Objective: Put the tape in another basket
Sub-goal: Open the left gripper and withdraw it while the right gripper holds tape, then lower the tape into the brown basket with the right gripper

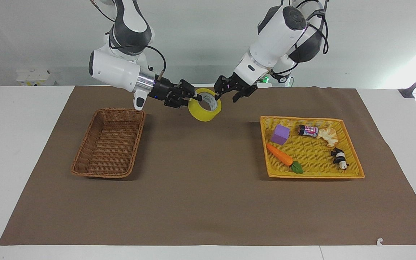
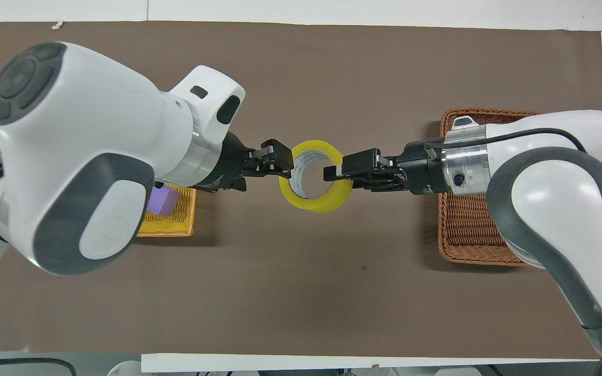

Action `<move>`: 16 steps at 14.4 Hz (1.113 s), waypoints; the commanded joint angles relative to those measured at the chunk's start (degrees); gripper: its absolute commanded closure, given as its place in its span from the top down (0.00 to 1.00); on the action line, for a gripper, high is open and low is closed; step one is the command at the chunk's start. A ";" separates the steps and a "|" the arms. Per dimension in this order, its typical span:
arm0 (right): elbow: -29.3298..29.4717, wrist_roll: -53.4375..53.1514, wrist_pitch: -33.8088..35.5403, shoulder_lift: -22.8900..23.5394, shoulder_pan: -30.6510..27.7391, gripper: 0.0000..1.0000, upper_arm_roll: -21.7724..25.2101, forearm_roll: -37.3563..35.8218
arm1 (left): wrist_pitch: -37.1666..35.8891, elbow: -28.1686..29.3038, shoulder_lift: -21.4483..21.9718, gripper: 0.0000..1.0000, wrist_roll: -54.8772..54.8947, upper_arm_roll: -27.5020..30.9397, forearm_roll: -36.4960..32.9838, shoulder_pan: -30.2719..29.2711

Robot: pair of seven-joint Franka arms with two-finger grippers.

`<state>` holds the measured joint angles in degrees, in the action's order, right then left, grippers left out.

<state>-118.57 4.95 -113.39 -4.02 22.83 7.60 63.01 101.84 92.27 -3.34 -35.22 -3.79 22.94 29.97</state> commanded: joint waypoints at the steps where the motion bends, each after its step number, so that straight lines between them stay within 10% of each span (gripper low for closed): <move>1: -0.34 0.15 0.63 -0.55 -0.69 0.00 -0.21 1.76 | -6.29 -4.29 0.09 1.00 -0.29 0.09 -5.86 -2.37; 6: -0.17 0.84 1.33 -0.55 -1.56 0.00 0.05 1.24 | -6.92 -3.07 0.80 1.00 8.74 0.89 -8.44 -15.36; 16: -1.48 10.77 15.46 0.23 -27.29 0.00 0.05 -12.56 | -7.00 0.45 2.11 1.00 12.54 0.89 -19.78 -26.11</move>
<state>-118.95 12.95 -100.91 -3.93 0.73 8.32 51.12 95.72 91.23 -2.84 -22.34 -2.32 4.32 4.89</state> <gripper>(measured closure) 0.463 0.000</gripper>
